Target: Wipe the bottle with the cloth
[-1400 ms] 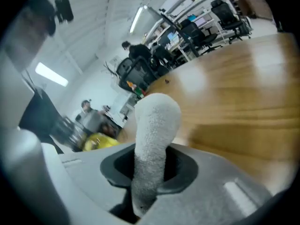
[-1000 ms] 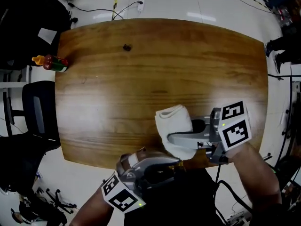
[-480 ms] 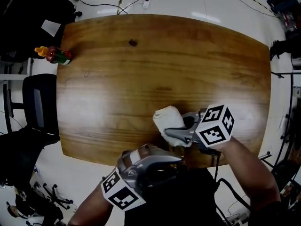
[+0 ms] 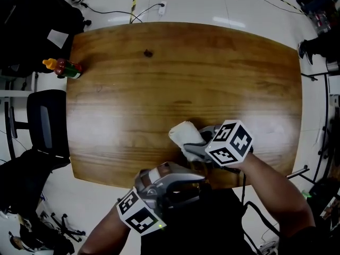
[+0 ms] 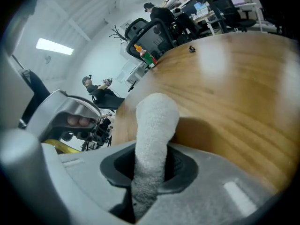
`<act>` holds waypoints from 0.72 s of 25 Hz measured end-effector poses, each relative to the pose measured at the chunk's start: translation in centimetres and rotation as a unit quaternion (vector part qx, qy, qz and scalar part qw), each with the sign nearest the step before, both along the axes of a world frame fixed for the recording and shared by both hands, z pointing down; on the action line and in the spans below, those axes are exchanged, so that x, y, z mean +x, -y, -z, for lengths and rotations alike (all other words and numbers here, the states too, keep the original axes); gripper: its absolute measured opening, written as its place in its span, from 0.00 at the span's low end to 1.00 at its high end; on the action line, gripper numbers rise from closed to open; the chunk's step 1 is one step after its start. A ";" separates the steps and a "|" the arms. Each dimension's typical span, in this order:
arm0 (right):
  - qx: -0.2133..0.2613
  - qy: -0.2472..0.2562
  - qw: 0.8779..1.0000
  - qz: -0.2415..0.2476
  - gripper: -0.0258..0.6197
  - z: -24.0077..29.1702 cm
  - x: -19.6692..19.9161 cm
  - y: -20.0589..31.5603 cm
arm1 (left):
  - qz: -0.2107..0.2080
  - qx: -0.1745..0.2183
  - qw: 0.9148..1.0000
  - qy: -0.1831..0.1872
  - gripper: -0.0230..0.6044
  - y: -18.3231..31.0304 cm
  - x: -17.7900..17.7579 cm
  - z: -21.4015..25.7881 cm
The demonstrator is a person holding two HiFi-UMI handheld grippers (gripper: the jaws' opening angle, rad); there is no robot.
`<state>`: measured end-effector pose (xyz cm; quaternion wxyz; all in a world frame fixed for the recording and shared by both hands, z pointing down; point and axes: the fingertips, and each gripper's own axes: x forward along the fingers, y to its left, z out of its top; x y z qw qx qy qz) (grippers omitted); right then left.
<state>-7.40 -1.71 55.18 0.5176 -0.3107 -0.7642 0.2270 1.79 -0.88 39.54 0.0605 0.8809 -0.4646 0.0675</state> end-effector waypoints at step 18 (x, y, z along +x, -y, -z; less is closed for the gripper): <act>0.046 0.190 0.879 -0.435 0.15 9.7 9.9 5.4 | -0.016 -0.009 1.000 -0.005 0.27 -0.5 -2.5 -1.2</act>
